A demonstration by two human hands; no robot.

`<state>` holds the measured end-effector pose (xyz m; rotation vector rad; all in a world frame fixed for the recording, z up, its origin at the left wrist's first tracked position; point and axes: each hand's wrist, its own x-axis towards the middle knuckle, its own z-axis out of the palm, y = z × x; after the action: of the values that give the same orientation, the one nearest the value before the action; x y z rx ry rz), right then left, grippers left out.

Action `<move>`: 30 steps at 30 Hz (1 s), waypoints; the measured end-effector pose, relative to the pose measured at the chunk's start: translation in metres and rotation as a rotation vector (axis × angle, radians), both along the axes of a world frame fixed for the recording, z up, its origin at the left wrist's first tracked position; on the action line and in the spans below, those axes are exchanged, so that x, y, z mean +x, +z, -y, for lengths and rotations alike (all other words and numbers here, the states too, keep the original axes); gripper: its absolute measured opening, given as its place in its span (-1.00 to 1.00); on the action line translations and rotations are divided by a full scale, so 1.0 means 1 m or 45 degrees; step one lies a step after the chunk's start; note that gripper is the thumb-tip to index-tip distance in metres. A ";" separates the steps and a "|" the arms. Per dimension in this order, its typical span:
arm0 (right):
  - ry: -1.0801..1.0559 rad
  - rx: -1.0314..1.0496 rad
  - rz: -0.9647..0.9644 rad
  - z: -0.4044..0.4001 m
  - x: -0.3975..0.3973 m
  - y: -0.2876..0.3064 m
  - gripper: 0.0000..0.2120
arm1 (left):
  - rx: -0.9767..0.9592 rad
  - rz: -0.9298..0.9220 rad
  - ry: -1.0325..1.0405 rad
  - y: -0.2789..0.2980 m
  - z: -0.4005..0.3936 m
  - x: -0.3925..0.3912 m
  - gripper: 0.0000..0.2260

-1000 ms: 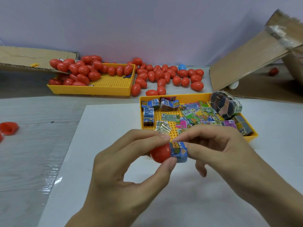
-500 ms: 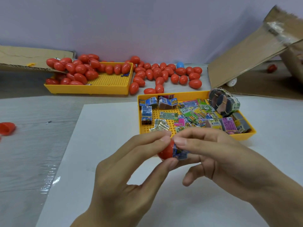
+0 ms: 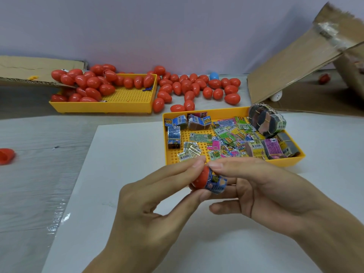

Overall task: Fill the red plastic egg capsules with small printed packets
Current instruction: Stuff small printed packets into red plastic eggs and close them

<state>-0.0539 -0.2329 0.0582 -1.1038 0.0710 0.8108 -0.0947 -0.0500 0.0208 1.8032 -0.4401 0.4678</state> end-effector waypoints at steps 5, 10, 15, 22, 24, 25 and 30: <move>-0.018 -0.022 0.023 -0.001 0.000 0.000 -0.73 | -0.025 -0.032 -0.074 -0.003 -0.001 0.002 -0.62; -0.022 -0.054 0.084 0.001 0.001 -0.001 -0.65 | -0.034 -0.114 -0.132 -0.001 0.000 0.002 -0.57; -0.029 -0.068 0.134 0.001 0.001 -0.001 -0.67 | -0.042 -0.172 -0.168 0.001 -0.001 0.002 -0.60; -0.186 -0.106 0.325 -0.004 -0.003 -0.004 -0.74 | -0.163 -0.295 -0.140 0.005 0.002 -0.002 -0.63; -0.417 -0.292 0.728 -0.007 -0.008 -0.008 -0.74 | -0.284 -0.360 -0.050 0.008 0.005 -0.003 -0.68; -0.506 -0.398 0.963 -0.009 -0.011 -0.008 -0.69 | -0.333 -0.389 -0.013 0.010 0.005 -0.002 -0.71; -0.446 -0.619 1.642 -0.018 -0.024 -0.018 -0.41 | -0.582 -0.650 -0.197 0.013 0.002 0.004 -0.68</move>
<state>-0.0780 -0.2150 0.0403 -1.8326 -0.6328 -0.3541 -0.0907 -0.0518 0.0339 1.3636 -0.0997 -0.0137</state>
